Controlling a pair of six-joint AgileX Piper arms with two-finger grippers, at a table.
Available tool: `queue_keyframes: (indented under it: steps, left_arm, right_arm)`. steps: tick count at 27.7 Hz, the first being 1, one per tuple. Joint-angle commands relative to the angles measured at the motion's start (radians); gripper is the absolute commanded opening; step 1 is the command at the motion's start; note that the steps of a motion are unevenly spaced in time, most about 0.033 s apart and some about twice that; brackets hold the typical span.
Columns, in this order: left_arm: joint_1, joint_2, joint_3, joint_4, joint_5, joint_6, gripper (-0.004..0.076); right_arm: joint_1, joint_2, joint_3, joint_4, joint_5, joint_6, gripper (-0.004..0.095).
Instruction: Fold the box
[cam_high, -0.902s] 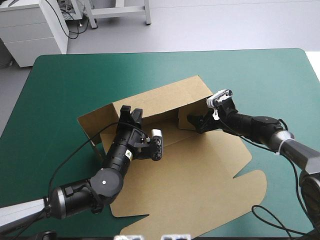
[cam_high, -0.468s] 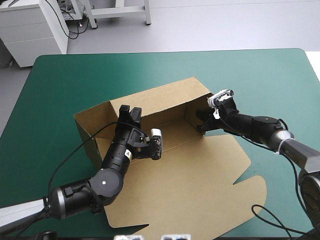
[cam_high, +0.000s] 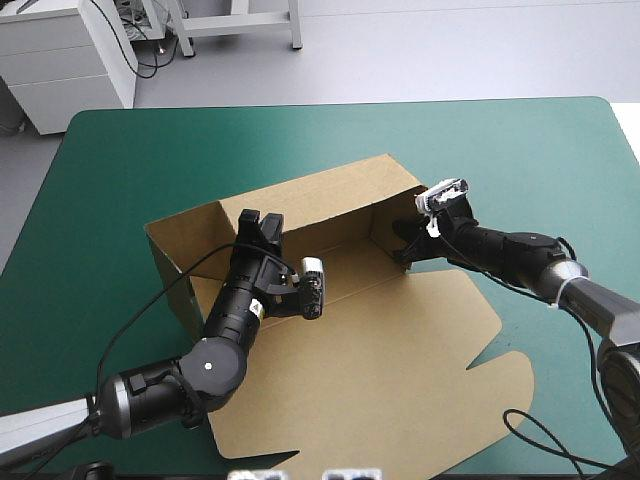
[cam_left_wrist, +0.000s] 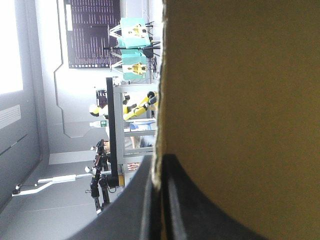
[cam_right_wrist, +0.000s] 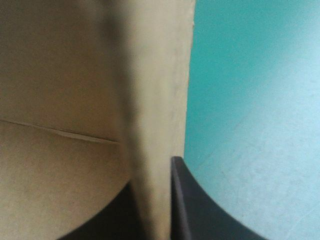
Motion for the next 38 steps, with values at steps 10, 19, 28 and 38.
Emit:
queue_keyframes:
  steps: [10,19,28,38]
  left_arm:
    - [-0.004,-0.027,-0.026,0.128,0.009,-0.012,0.0467]
    - [-0.077,-0.027,-0.029,0.128,-0.006,-0.012,0.0463]
    - [-0.165,-0.027,-0.029,0.128,0.077,0.013,0.0463]
    - [-0.204,-0.027,-0.029,0.124,0.152,-0.007,0.0180]
  right_arm:
    - [0.001,-0.040,-0.102,0.016,-0.002,0.206,-0.0015]
    - [0.001,-0.040,-0.229,-0.341,-0.122,0.574,-0.0015]
    - [0.001,-0.033,-0.306,-0.616,-0.192,0.853,-0.0015]
    - [0.001,-0.032,-0.330,-0.795,-0.160,1.054,-0.0015]
